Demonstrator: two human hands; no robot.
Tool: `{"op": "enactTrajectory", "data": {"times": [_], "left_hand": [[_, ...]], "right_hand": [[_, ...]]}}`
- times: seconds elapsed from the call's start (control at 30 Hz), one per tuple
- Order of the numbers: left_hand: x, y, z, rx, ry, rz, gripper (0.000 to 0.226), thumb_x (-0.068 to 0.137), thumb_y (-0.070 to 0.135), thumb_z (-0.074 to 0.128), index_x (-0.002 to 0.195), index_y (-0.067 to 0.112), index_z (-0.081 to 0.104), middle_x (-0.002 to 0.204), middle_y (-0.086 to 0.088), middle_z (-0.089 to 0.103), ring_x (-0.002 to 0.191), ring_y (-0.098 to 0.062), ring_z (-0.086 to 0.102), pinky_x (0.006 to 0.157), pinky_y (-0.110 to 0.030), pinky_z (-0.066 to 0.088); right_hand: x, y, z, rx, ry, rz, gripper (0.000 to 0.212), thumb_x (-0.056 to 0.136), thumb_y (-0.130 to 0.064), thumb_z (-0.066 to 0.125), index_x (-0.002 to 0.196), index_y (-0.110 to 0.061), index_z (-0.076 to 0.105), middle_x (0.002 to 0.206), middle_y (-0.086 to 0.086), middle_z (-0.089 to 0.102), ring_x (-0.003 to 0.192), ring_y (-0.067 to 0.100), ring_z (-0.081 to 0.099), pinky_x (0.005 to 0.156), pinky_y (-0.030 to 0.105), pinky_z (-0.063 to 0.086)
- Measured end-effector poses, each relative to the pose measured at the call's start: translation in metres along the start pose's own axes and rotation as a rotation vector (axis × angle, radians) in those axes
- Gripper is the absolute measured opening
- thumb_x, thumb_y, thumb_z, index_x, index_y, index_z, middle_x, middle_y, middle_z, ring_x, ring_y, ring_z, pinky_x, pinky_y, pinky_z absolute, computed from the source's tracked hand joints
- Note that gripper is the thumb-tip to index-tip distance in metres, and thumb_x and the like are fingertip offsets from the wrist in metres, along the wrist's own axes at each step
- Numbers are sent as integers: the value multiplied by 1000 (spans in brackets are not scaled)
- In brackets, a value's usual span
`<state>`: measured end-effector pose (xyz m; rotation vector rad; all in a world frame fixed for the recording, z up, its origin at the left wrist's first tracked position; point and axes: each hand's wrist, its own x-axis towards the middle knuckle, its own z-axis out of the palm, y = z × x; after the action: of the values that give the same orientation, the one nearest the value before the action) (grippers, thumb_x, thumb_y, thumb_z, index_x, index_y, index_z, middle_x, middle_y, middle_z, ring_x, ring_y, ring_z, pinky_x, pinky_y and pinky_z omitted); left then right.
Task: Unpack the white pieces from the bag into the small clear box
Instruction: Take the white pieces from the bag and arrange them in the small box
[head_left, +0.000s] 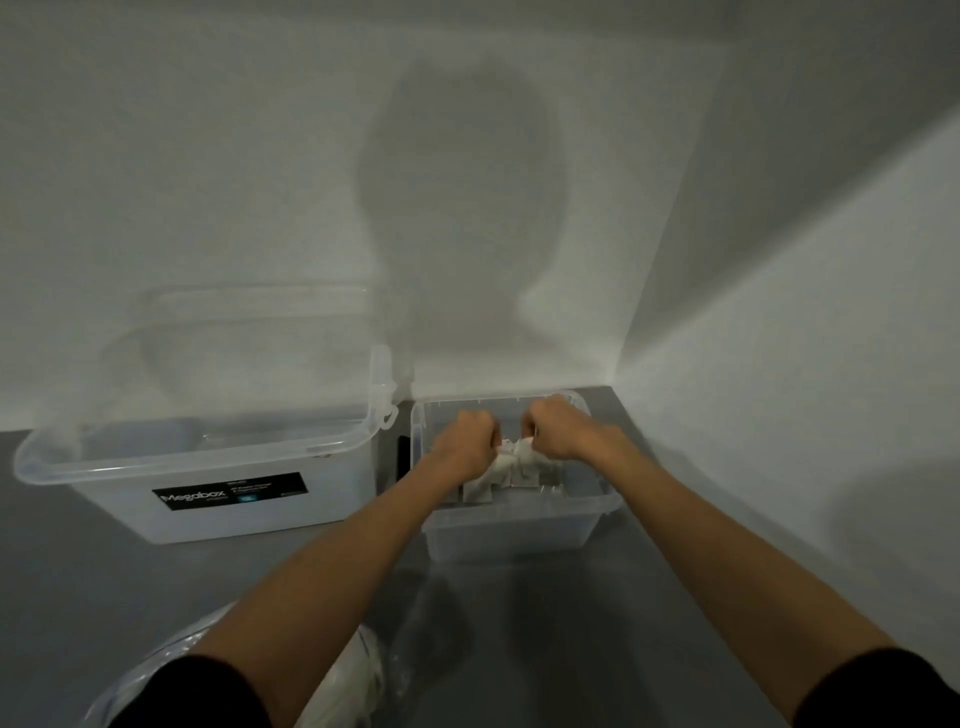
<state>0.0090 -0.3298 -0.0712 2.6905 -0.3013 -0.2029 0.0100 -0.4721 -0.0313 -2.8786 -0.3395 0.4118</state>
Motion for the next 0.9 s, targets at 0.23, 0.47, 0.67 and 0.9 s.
{"op": "enactTrajectory", "data": {"times": [0.23, 0.47, 0.67, 0.9], "left_hand": [[16, -2, 32, 23, -52, -72, 16, 87, 1, 59, 100, 5, 67, 106, -14, 66, 95, -27, 64, 85, -36, 53], [22, -5, 42, 161, -7, -100, 18, 93, 9, 54, 110, 7, 61, 111, -13, 61, 98, -29, 63, 84, -39, 54], [22, -6, 44, 236, -12, -131, 23, 93, 10, 54, 116, 7, 57, 117, -15, 59, 105, -31, 61, 87, -38, 52], [19, -7, 39, 237, 13, -111, 22, 94, 11, 53, 116, 6, 55, 116, -15, 59, 104, -31, 61, 88, -40, 53]], "right_hand": [[13, 8, 29, -1, -92, 21, 24, 87, 9, 44, 97, 4, 65, 103, 21, 65, 78, 26, 53, 67, 32, 42], [19, 14, 41, -10, 23, 31, 22, 89, 12, 42, 99, 3, 60, 107, 22, 59, 83, 32, 57, 66, 31, 40], [24, 13, 46, -53, 41, 77, 24, 92, 10, 47, 111, 3, 59, 116, 19, 58, 99, 32, 62, 70, 27, 42], [20, 13, 45, -81, 50, 89, 23, 92, 7, 49, 112, 2, 59, 115, 18, 59, 97, 29, 62, 69, 25, 42]]}}
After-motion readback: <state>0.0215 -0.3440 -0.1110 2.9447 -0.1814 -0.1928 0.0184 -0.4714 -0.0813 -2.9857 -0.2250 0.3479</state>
